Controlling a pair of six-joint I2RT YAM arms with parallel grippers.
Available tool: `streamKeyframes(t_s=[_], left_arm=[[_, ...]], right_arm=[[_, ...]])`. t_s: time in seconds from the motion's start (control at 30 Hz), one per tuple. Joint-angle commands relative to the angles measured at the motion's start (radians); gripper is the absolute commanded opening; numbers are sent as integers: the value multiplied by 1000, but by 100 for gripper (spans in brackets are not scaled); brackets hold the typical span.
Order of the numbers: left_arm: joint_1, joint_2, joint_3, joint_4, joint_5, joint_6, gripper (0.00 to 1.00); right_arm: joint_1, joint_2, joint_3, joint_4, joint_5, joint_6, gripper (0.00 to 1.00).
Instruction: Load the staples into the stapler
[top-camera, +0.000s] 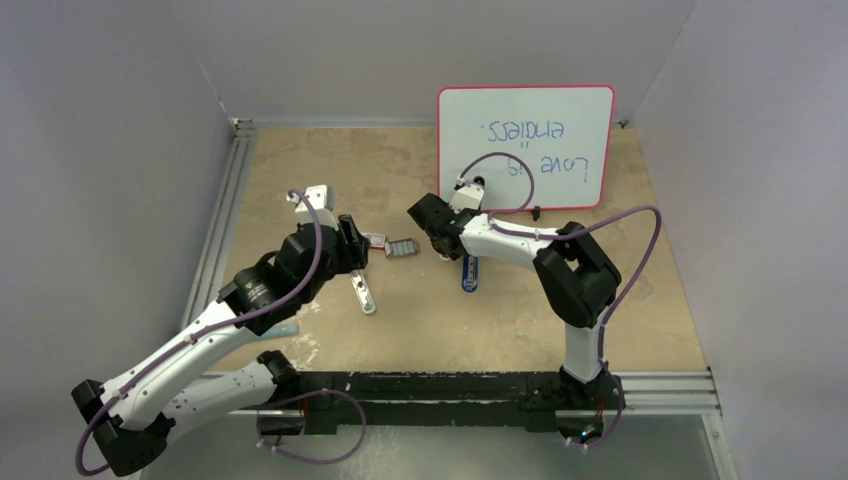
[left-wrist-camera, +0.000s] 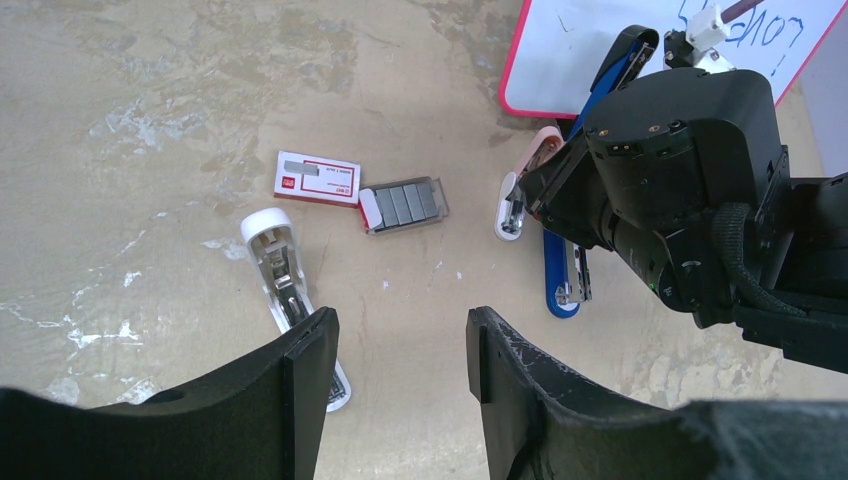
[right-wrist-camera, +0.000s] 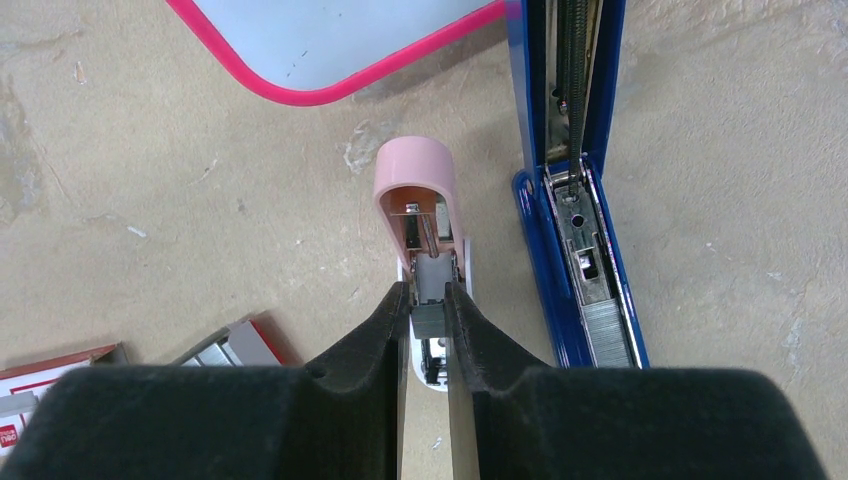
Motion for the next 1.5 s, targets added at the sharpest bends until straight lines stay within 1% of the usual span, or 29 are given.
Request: streamKeyframes(t_s=[0.0,0.87,1.3,1.47], left_arm=[[-2,-3,-5,31,-13,-5,50],[-1,-2,-3,32,-11,-4,50],[-1,2,-2,32,-11,-5,50],[-1,3,-4,31,-11,-5,50]], right_arm=[[6,-19,18,-6,27,29,19],[7,3,-6,-12,8,28,18],[9,-5,-17,-40,25,51,18],[9,2,-18,-24,14,43,18]])
